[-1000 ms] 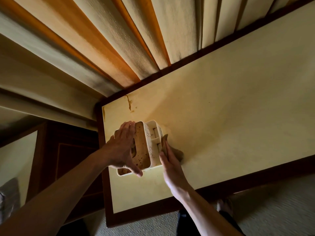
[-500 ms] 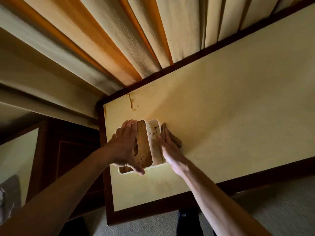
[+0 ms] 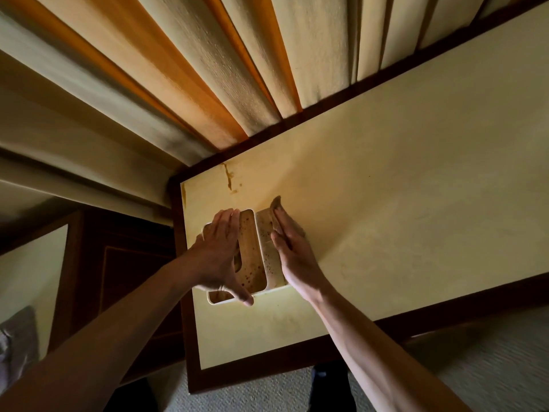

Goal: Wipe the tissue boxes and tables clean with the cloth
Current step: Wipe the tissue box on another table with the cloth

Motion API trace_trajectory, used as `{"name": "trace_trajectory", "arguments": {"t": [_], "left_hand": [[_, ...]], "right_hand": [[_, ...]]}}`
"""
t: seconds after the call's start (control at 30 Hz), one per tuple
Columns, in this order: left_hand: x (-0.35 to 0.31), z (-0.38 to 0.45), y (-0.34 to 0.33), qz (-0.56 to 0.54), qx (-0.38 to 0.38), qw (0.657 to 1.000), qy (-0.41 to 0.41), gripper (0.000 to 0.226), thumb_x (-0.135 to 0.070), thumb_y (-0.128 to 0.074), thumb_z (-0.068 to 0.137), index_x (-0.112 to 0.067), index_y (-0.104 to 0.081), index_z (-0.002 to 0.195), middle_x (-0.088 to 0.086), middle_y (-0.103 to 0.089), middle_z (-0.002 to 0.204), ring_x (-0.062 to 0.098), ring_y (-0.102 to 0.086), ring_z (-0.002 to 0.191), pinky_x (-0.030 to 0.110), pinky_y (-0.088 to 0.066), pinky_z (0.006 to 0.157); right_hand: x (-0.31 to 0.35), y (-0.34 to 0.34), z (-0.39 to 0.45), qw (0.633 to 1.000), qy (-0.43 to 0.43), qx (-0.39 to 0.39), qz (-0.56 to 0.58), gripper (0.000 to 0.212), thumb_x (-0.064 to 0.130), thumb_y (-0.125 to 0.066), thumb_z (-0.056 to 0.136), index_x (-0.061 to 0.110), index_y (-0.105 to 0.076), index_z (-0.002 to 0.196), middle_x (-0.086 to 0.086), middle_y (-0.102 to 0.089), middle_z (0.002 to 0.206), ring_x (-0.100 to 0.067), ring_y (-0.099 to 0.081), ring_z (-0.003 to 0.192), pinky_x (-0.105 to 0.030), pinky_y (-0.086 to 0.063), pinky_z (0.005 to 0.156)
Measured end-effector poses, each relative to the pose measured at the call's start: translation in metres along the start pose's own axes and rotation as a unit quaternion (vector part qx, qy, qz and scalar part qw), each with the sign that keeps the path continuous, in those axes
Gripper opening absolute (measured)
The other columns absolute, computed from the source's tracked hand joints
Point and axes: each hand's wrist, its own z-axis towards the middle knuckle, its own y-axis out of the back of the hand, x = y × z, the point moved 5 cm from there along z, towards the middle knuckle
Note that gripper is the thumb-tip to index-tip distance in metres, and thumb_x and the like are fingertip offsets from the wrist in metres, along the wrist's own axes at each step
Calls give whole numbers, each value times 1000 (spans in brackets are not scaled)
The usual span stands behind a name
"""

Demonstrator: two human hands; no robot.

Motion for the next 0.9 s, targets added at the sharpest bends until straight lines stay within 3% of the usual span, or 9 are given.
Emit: {"name": "trace_trajectory", "arguments": {"t": [0.1, 0.2, 0.3, 0.4, 0.5, 0.6, 0.73, 0.83, 0.9], "left_hand": [[0, 1, 0, -5, -5, 1000, -3, 170, -93, -70, 34, -24, 40, 144, -4, 41, 156, 26, 35, 145, 57, -7, 123], [0, 2, 0, -4, -9, 1000, -2, 170, -93, -70, 34, -24, 40, 144, -4, 40, 156, 27, 33, 146, 56, -8, 123], [-1, 1, 1, 1, -9, 1000, -3, 169, -92, -70, 36, -23, 40, 145, -4, 40, 156, 26, 34, 145, 56, -8, 123], [0, 2, 0, -2, -10, 1000, 0, 170, -91, -72, 36, -23, 39, 145, -4, 40, 157, 26, 34, 146, 57, -8, 123], [1, 2, 0, -12, -13, 1000, 2, 171, -89, -74, 34, -25, 40, 144, -5, 40, 156, 27, 33, 146, 58, -10, 122], [2, 2, -1, -17, -12, 1000, -1, 171, -89, -74, 34, -25, 40, 144, -5, 40, 156, 27, 33, 146, 59, -11, 121], [2, 2, 0, -13, -9, 1000, -3, 170, -90, -72, 34, -25, 40, 145, -5, 42, 156, 27, 36, 145, 58, -8, 122], [2, 3, 0, -21, -14, 1000, -3, 170, -90, -73, 34, -26, 39, 145, -6, 40, 156, 26, 34, 146, 58, -8, 122], [4, 3, 0, -24, -14, 1000, -3, 170, -90, -72, 34, -27, 39, 145, -7, 40, 156, 26, 33, 146, 58, -8, 122]], "right_hand": [[-3, -3, -14, 999, -7, 18, 33, 37, 14, -36, 106, 39, -50, 130, -5, -54, 125, -7, -61, 111, -18, -53, 83], [-4, -5, -28, 998, -9, 34, 50, 42, 12, -33, 106, 35, -38, 140, 11, -48, 122, 11, -56, 109, -13, -49, 86], [-12, -6, -39, 999, -18, 42, 29, 54, 17, -32, 107, 36, -12, 153, 18, -36, 145, 14, -38, 130, -8, -38, 98], [-20, -7, -43, 999, -31, 30, 23, 58, 23, -32, 107, 33, -3, 155, 16, -15, 160, 7, -19, 143, -6, -26, 108], [-31, -5, -42, 998, -61, -5, 17, 55, 25, -32, 107, 34, -6, 155, 16, -11, 161, 6, -16, 143, 0, -23, 101], [-39, -4, -40, 995, -97, -22, -8, 53, 37, -30, 106, 42, -7, 153, 12, -13, 161, -3, -20, 143, -20, -23, 109], [-35, -4, -35, 992, -119, -25, -25, 55, 42, -31, 105, 39, -8, 154, 9, -18, 159, -6, -25, 141, -27, -26, 110], [-30, -1, -32, 993, -86, -75, -1, 49, 38, -37, 104, 36, -27, 152, 7, -35, 153, -9, -38, 138, -36, -36, 113], [-23, -1, -32, 993, -71, -94, 9, 45, 36, -38, 102, 30, -42, 147, 1, -50, 143, -13, -49, 130, -45, -45, 107]]}}
